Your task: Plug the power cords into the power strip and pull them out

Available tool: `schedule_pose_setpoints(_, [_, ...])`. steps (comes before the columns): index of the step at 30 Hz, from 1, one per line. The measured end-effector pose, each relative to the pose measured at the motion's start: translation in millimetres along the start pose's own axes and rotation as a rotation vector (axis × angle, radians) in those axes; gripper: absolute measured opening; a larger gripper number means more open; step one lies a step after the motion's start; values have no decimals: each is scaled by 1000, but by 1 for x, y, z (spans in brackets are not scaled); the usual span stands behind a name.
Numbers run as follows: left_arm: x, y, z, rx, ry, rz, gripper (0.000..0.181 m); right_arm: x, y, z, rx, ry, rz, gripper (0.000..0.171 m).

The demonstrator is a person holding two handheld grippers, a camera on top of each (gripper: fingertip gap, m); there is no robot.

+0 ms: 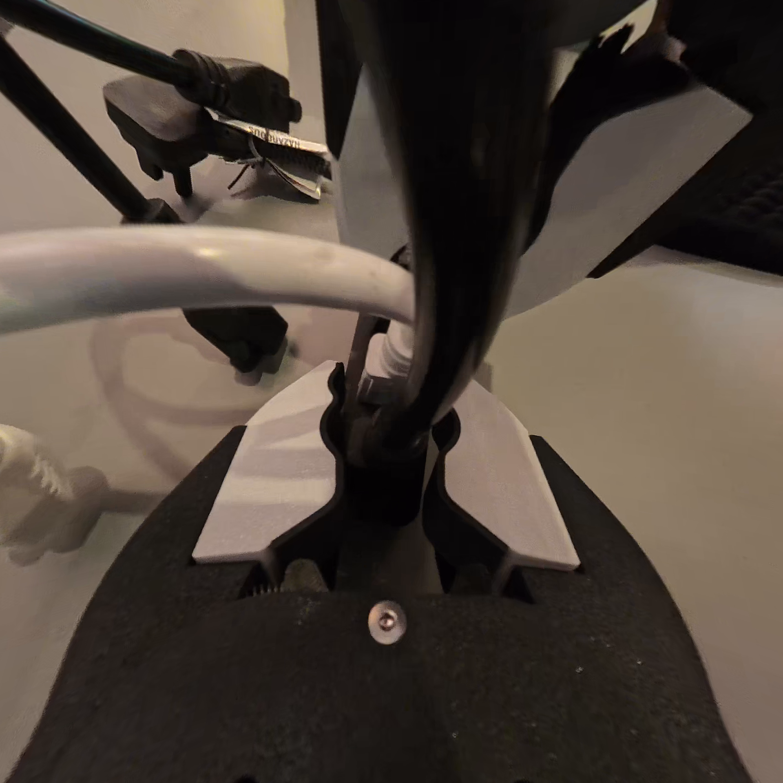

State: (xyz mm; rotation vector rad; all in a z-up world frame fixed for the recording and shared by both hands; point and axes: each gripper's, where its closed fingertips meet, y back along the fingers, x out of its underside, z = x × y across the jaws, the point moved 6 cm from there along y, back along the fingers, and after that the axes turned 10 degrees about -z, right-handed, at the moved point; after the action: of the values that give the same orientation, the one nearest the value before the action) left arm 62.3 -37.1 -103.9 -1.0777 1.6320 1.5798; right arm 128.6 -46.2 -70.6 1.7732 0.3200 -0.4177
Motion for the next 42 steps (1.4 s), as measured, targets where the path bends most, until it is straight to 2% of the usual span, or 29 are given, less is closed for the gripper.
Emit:
schedule_pose_setpoints(3, [0, -1, -3, 20, -75, 5, 42, 1, 1, 2, -3, -39, -3, 26])
schedule_pose_setpoints(8, [1, -2, -7, 63, -103, 10, 42, 4, 1, -8, -254, -131, 4, 25])
schedule_pose_setpoints(12, [0, -2, -6, 63, -68, 2, 42, 4, 0, -17, -347, -195, 17, 25])
schedule_pose_setpoints(15, [1, -3, -4, 46, -37, -3, 42, 4, 1, -14, -288, -169, 24, 25])
schedule_pose_setpoints(20, [0, -3, 1, 35, 20, -28, 42, 3, 3, -1, -6, -35, 21, 26])
schedule_pose_setpoints(23, [-1, -2, -2, 32, -36, -34, 41, 2, 4, 7, 76, 11, 43, 27])
schedule_pose_setpoints(25, [-1, -3, -4, 41, -60, -28, 41, 2, 5, 6, 36, -6, 56, 26])
schedule_pose_setpoints(29, [1, -4, -7, 67, -100, -12, 42, 4, 4, -4, -186, -148, 61, 24])
schedule_pose_setpoints(33, [1, -3, -5, 79, -69, -22, 42, 7, 3, -15, -305, -231, 35, 26])
schedule_pose_setpoints(42, [-1, 6, -10, 64, -138, 21, 41, 2, 2, -7, -234, -198, 29, 26])
